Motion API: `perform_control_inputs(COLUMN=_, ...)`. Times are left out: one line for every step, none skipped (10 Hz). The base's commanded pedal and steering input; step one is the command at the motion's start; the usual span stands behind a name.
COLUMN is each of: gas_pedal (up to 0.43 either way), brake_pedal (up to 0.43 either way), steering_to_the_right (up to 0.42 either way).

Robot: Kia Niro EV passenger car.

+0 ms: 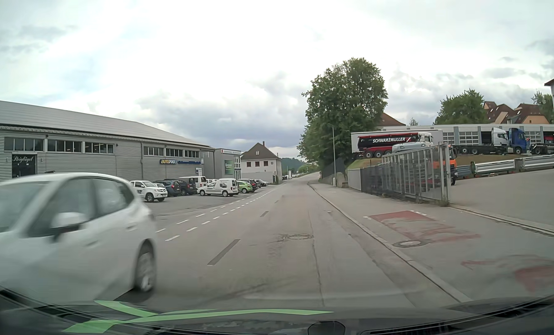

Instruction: Follow the waypoints while adhering to traffic rules and regulations

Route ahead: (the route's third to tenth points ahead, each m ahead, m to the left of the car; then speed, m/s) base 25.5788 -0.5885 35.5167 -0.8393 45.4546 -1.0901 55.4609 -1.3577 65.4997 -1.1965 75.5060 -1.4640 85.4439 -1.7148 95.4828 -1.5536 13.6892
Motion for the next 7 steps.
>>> perform_control_inputs(gas_pedal=0.079, brake_pedal=0.000, steering_to_the_right=0.000)
perform_control_inputs(gas_pedal=0.079, brake_pedal=0.000, steering_to_the_right=0.000)
perform_control_inputs(gas_pedal=0.067, brake_pedal=0.000, steering_to_the_right=0.000)
perform_control_inputs(gas_pedal=0.039, brake_pedal=0.000, steering_to_the_right=0.000)
perform_control_inputs(gas_pedal=0.000, brake_pedal=0.000, steering_to_the_right=0.000)
perform_control_inputs(gas_pedal=0.000, brake_pedal=0.000, steering_to_the_right=0.000)
perform_control_inputs(gas_pedal=0.000, brake_pedal=0.000, steering_to_the_right=0.000)
